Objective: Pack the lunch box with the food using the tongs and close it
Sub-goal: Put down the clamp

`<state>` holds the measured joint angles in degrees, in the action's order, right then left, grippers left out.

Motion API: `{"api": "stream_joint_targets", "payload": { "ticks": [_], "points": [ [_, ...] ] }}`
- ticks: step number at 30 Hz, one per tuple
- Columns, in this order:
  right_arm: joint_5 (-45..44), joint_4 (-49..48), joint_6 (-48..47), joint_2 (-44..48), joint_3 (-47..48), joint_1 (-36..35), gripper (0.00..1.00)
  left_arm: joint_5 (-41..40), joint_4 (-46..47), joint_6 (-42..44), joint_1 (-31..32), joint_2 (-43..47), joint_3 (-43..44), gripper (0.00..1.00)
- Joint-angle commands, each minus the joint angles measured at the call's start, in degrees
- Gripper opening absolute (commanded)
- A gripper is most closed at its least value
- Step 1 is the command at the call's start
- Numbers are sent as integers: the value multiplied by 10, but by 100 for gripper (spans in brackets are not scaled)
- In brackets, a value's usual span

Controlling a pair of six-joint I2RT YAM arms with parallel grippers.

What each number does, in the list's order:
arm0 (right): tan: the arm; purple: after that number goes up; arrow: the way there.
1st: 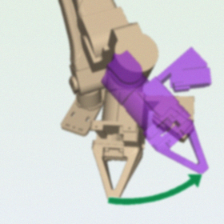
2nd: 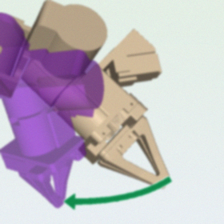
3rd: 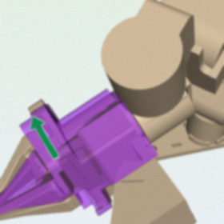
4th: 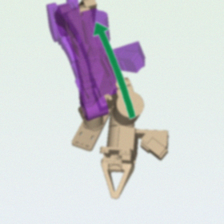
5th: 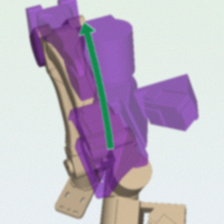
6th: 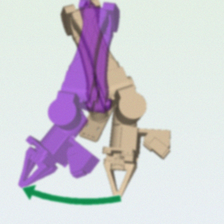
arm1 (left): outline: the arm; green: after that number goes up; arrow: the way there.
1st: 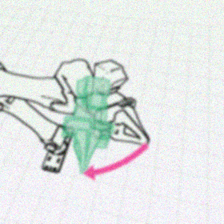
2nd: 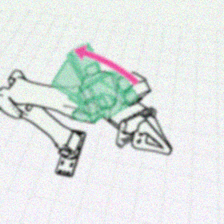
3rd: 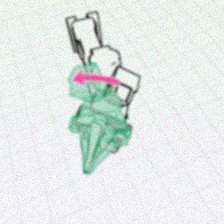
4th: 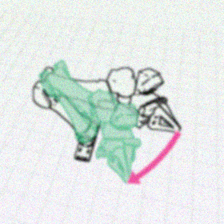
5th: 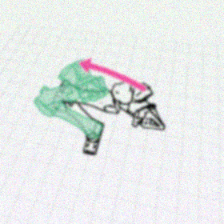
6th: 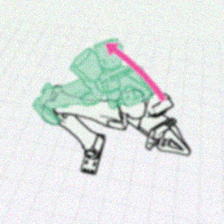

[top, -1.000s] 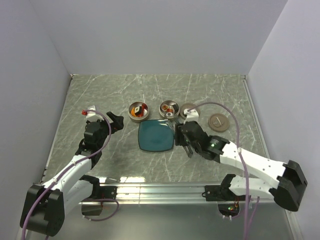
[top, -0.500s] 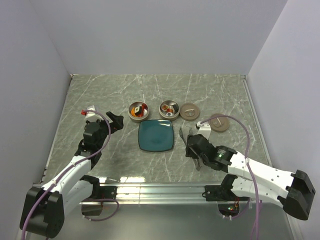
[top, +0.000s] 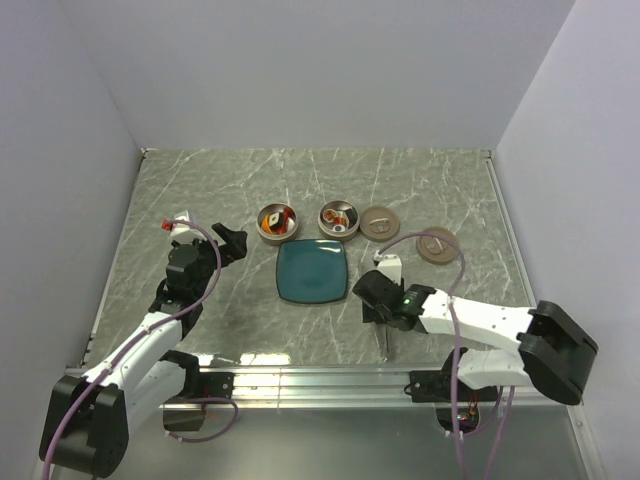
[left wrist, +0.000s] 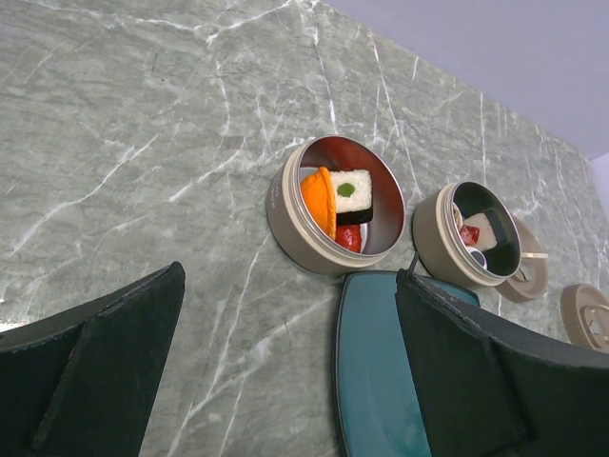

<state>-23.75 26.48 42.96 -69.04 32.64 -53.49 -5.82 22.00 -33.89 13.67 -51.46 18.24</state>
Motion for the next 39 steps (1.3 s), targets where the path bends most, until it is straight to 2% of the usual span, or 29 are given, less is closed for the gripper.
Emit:
{"api": "stream_joint_targets", "payload": {
  "ticks": [1,14,29,34,35,36,39],
  "points": [
    [-2,-25,-1,-35,25,1,60,9,25,-3,-2,10,11,99],
    [-2,-45,-26,-46,31,25,61,9,24,-3,-2,14,9,99],
    [-10,-33,-27,-71,49,28,72,6,24,-5,-2,21,7,99],
    [-22,-18,-35,-45,61,27,79,6,25,-7,-2,22,6,99],
    [-22,-16,-37,-38,62,26,90,6,25,-6,-2,22,7,100],
    [-21,-15,-38,-26,63,25,95,6,25,-6,-2,21,7,99],
    [-25,-5,-41,-3,66,26,96,7,25,-5,-2,19,7,99]
  ]
}}
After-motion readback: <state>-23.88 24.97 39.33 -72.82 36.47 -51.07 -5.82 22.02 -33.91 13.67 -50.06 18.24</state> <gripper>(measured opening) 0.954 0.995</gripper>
